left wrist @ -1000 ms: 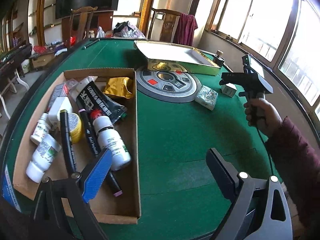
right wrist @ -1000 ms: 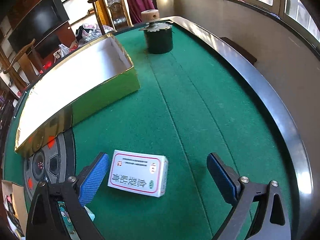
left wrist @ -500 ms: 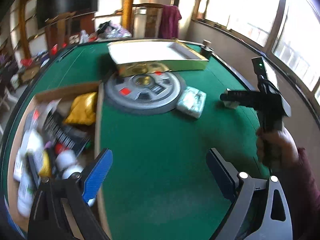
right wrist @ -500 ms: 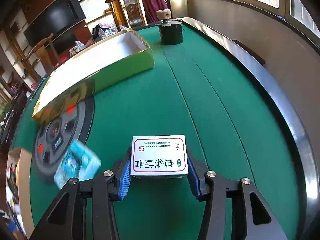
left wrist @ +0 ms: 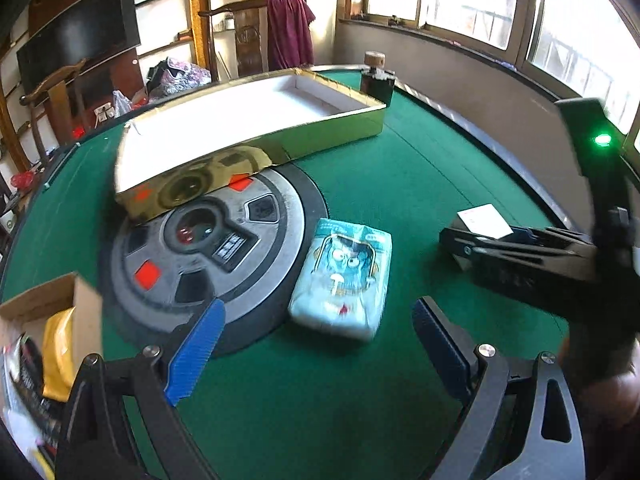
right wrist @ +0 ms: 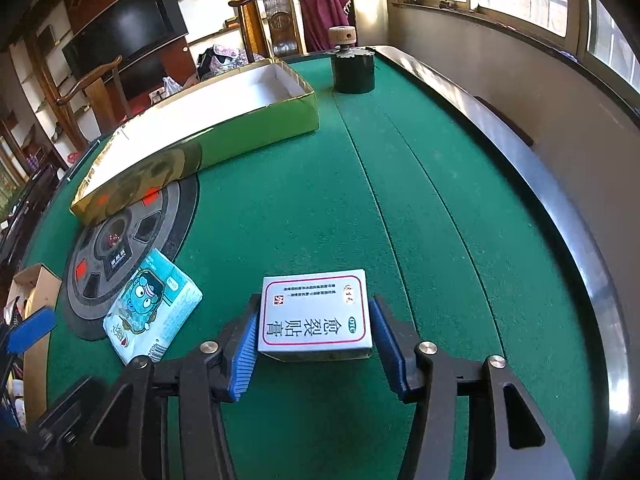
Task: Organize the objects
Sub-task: 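Grasp blue cartoon packet with left tool while right grasps white medicine box, then carry blue packet over the box with left tool while right carries medicine box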
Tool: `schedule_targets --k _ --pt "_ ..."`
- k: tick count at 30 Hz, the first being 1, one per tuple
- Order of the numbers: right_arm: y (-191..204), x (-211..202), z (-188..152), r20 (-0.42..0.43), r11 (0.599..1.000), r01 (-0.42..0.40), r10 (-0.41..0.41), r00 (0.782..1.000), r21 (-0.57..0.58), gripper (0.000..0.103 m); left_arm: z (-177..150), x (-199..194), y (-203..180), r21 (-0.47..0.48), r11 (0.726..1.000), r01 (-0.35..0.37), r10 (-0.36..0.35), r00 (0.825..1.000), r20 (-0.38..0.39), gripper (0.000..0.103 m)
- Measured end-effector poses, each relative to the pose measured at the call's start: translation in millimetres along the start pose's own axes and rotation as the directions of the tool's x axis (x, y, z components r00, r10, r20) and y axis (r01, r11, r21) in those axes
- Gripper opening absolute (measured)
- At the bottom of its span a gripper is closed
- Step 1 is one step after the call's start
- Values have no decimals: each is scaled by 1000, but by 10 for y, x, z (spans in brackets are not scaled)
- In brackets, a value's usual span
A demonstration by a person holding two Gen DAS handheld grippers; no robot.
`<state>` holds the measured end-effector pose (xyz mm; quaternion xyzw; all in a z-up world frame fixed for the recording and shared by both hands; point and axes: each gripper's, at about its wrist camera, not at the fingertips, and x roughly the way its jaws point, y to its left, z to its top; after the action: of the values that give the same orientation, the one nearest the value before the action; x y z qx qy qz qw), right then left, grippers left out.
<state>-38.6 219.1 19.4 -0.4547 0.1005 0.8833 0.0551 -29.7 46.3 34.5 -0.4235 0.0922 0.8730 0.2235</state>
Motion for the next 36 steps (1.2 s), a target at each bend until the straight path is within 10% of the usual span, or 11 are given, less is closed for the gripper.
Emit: schedule_targets --k 12,17,36 --pt "36 17 6 -3 1000 -1 1 1000 -8 65 77 478 -187 43 999 23 -20 998 -62 92" --pt "77 28 1 0 1000 11 -11 1000 -28 69 76 413 -77 0 1000 -32 32 998 -48 49" --pt "208 64 -61 23 990 92 -90 996 -112 71 -304 117 1 -82 991 -103 98 994 -57 61"
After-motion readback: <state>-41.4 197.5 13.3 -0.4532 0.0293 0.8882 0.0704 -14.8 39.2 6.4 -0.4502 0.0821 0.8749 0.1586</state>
